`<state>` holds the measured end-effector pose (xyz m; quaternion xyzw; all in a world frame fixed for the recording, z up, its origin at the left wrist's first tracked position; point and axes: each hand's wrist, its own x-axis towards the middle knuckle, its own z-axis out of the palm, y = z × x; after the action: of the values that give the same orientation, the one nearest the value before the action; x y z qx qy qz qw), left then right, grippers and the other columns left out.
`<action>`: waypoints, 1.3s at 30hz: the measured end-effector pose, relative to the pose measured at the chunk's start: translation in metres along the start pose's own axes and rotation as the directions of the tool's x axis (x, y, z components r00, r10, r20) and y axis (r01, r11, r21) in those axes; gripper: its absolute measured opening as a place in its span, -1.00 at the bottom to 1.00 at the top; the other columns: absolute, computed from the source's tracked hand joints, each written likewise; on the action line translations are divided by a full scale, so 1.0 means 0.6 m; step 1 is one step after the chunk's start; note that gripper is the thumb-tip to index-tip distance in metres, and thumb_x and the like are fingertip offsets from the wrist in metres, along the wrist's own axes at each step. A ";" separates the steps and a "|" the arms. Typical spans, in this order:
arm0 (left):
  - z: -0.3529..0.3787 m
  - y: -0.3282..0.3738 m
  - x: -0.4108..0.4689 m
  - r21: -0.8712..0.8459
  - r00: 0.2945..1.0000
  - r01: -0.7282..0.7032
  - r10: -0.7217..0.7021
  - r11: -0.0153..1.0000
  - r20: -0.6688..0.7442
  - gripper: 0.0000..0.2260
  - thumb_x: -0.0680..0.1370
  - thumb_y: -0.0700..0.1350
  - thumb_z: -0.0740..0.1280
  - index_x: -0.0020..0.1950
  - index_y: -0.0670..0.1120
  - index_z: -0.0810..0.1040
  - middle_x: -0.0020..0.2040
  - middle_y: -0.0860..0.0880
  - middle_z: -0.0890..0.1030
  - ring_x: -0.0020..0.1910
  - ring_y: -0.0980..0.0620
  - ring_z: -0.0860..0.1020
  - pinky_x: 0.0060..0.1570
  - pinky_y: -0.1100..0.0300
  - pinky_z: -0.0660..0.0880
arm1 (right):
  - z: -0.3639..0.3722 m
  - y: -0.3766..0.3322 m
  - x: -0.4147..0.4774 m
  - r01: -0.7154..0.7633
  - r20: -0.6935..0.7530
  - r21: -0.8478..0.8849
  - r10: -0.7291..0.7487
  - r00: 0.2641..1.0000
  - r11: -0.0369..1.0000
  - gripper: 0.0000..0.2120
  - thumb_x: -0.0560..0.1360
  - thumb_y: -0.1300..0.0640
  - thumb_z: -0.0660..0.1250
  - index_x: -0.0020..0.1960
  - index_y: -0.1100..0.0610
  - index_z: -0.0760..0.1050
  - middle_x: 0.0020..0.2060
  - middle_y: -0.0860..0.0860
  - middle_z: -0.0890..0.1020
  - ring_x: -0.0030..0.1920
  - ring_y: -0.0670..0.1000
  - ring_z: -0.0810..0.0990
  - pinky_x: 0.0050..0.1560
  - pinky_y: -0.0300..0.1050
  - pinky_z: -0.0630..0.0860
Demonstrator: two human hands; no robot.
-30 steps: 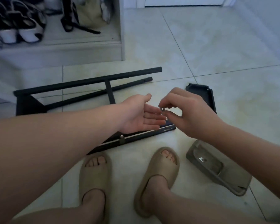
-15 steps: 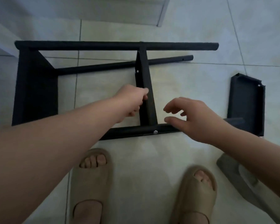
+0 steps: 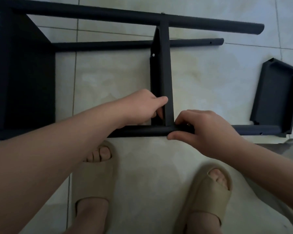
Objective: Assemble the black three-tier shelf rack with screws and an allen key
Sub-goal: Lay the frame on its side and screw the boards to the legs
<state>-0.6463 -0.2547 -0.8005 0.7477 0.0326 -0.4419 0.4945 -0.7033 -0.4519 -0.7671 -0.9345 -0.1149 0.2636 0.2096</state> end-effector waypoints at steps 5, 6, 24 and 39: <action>0.027 -0.022 -0.025 0.059 0.982 0.026 -0.036 0.998 0.186 -0.58 0.67 0.08 0.19 -0.01 -0.21 0.69 -0.49 0.03 0.31 -0.47 0.02 0.25 -0.37 0.15 0.22 | 0.046 0.000 -0.057 0.010 -0.014 0.009 -0.010 1.000 1.000 -0.41 0.32 -0.50 0.21 -0.08 0.02 0.54 -0.29 -0.16 0.55 -0.29 -0.05 0.52 -0.30 -0.05 0.48; 0.031 -0.026 -0.027 0.047 0.978 0.024 -0.033 0.999 0.208 -0.60 0.67 0.06 0.21 -0.02 -0.22 0.68 -0.48 0.03 0.30 -0.47 0.03 0.24 -0.38 0.16 0.21 | 0.055 0.002 -0.065 0.008 -0.053 0.020 -0.007 0.999 1.000 -0.38 0.31 -0.50 0.22 -0.02 0.03 0.53 -0.23 -0.17 0.57 -0.25 -0.02 0.55 -0.27 -0.05 0.51; -0.003 -0.049 -0.003 -0.423 0.916 0.339 -0.191 0.841 0.354 -0.57 0.51 -0.51 0.00 -0.02 -0.20 0.60 -0.19 -0.10 0.68 -0.22 0.05 0.68 -0.24 0.27 0.60 | 0.085 0.032 -0.041 0.331 -0.128 -0.266 -0.374 0.919 0.905 -0.06 0.58 -0.35 0.18 0.61 0.35 0.03 0.63 0.24 0.00 0.64 0.21 -0.04 0.59 0.25 0.09; -0.024 -0.051 0.018 -0.307 0.896 0.287 -0.141 0.907 0.421 -0.85 0.63 -0.13 0.31 0.13 -0.18 0.56 -0.01 -0.16 0.73 0.00 -0.02 0.71 -0.21 0.23 0.62 | 0.088 0.035 -0.038 0.348 -0.147 -0.227 -0.385 0.911 0.910 -0.05 0.55 -0.33 0.26 0.61 0.34 0.06 0.62 0.24 0.06 0.64 0.21 0.00 0.54 0.30 0.21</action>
<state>-0.6457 -0.2324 -0.8278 0.5327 0.0980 -0.6204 0.5672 -0.7489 -0.4606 -0.8074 -0.9328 -0.2938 0.1170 0.1726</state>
